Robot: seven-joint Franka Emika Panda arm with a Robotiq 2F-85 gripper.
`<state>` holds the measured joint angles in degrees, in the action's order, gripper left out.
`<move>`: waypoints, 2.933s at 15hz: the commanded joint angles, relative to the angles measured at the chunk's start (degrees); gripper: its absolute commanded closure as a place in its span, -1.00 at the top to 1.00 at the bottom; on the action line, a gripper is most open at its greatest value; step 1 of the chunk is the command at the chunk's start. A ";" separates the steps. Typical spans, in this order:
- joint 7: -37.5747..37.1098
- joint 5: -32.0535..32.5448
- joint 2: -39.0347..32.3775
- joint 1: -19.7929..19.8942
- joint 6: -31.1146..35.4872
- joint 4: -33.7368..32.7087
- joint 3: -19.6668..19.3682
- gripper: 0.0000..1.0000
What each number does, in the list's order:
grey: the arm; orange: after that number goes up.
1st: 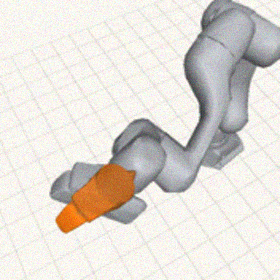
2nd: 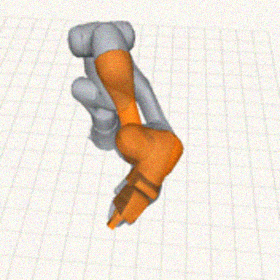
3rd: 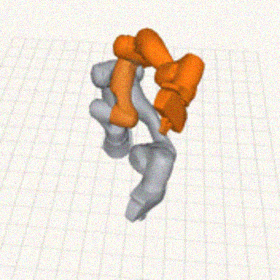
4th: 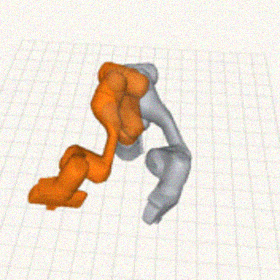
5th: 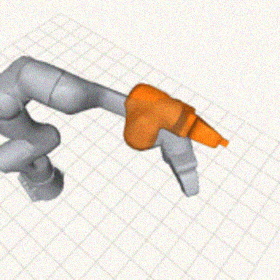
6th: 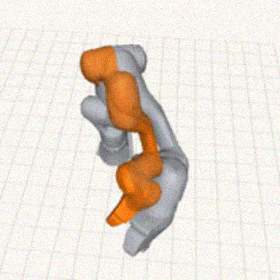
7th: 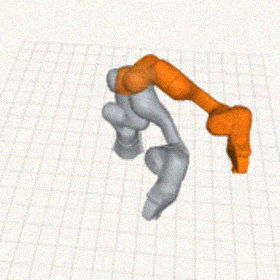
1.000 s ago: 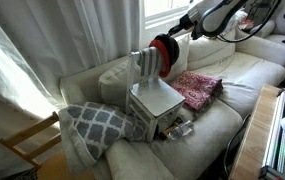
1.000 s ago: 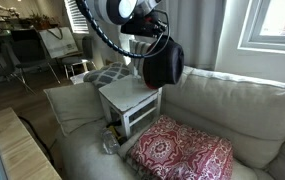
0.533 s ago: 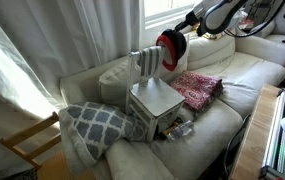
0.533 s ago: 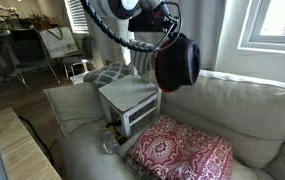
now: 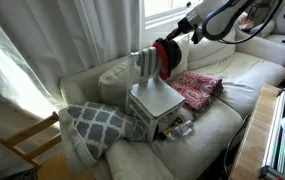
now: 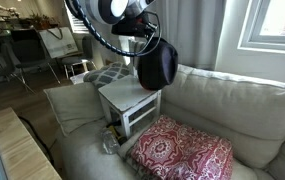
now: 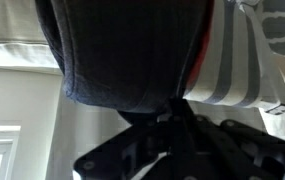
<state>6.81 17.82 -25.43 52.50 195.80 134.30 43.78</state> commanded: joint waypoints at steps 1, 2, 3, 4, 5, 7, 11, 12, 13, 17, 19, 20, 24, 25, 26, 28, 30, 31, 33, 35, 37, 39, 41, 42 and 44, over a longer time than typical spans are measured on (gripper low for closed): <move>-0.20 1.50 0.05 3.40 1.30 0.54 2.78 -0.98; 1.10 0.34 1.98 1.18 2.52 0.78 -0.14 -0.98; 2.26 -0.11 3.01 -0.11 2.26 0.95 -1.95 -0.98; 3.47 -0.33 3.74 -1.25 1.95 1.16 -3.57 -0.98; 4.62 -0.41 4.04 -2.23 1.85 1.23 -4.99 -0.98; 5.65 0.45 3.50 -2.26 0.89 1.20 -5.23 -0.98; 4.57 3.52 0.29 2.07 -1.26 1.34 0.78 -0.98; 3.36 5.44 -2.53 6.13 -1.11 0.79 5.70 -0.98; 3.82 5.91 -3.32 6.61 1.53 0.74 6.53 -0.98; 7.18 3.94 -0.57 3.03 9.89 0.83 1.99 -0.98; 9.24 3.21 -0.22 2.08 12.67 0.89 0.56 -0.98; 10.40 2.77 0.03 1.50 13.55 1.01 -0.25 -0.98; 13.00 2.16 -0.07 0.76 15.55 1.02 -1.36 -0.98; 13.35 2.07 0.22 0.77 15.62 1.15 -1.44 -0.98; 14.12 1.19 0.68 0.08 16.20 1.23 -2.07 -0.98; 14.28 1.08 1.53 -1.77 16.93 1.59 -3.94 -0.98; 13.64 2.41 2.53 -4.16 16.74 2.21 -6.52 -0.98; 13.74 1.45 3.36 -6.04 17.39 2.50 -8.38 -0.98; 14.46 0.42 3.96 -6.41 17.59 2.67 -8.47 -0.98; 10.09 1.25 7.78 -16.59 17.71 2.54 -20.78 -0.98; 9.85 0.29 8.81 -23.64 16.71 2.79 -28.99 -0.98; 10.46 -0.32 9.02 -29.68 16.71 2.70 -35.82 -0.98; 11.19 -1.12 9.01 -34.19 16.03 2.58 -40.60 -0.98; 12.14 -2.45 8.83 -36.38 15.86 2.41 -42.84 -0.98; 17.48 -9.56 8.45 -36.99 15.58 2.48 -42.62 -0.98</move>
<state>19.26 15.37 -18.08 19.23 212.76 135.53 4.09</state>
